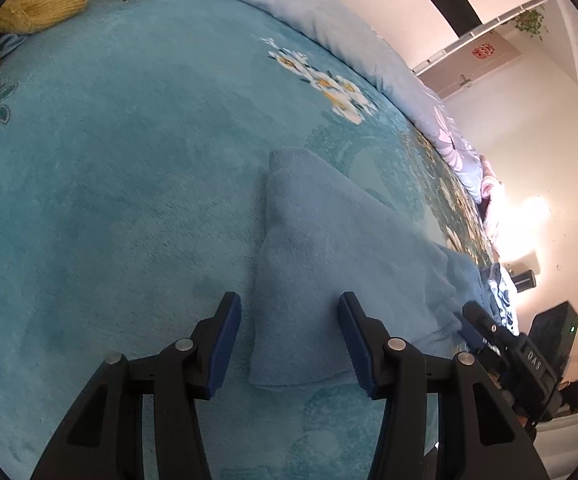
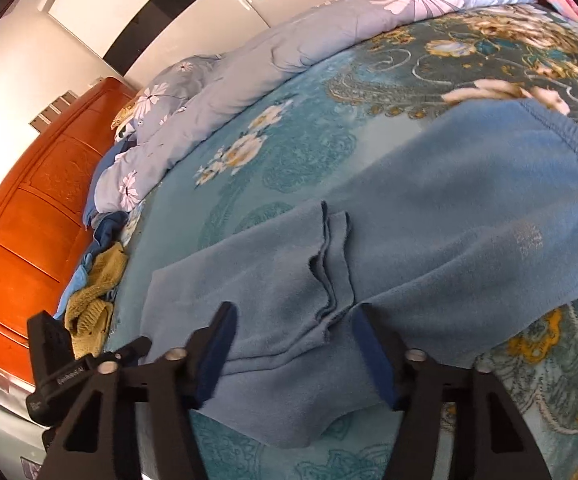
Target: Fold clothes
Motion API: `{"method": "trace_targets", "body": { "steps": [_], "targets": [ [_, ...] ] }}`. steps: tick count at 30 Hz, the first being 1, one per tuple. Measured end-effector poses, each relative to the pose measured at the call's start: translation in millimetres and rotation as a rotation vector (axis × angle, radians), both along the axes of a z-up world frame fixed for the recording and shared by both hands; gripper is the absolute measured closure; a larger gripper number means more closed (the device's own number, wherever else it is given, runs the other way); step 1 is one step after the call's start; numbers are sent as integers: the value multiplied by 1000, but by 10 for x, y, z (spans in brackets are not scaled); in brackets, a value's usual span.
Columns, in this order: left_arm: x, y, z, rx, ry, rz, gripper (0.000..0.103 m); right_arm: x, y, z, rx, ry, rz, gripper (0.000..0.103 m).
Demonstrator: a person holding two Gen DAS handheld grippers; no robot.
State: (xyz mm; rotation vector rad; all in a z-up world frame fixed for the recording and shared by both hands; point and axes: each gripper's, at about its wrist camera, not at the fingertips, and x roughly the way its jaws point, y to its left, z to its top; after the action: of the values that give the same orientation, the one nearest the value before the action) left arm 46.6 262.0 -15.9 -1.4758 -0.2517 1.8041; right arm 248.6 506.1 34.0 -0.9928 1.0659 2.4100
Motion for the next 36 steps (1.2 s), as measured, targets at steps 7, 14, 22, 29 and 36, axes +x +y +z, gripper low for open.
{"method": "trace_targets", "body": {
  "steps": [7, 14, 22, 29, 36],
  "targets": [
    [15, 0, -37, 0, 1, -14, 51, -88, -42, -83, 30, -90, 59, 78],
    [19, -65, 230, 8, 85, -12, 51, 419, 112, 198, 74, 56, -40, 77],
    [48, -112, 638, 98, 161, 53, 22, 1407, 895, 58, 3, 90, -430, 43],
    [122, -82, 657, 113, 165, 85, 10, 1508, 1204, -259, -114, 132, -472, 29],
    [84, -253, 623, 114, 167, 195, 0, 1333, 1306, -291, -120, 202, -444, 20]
  ]
}}
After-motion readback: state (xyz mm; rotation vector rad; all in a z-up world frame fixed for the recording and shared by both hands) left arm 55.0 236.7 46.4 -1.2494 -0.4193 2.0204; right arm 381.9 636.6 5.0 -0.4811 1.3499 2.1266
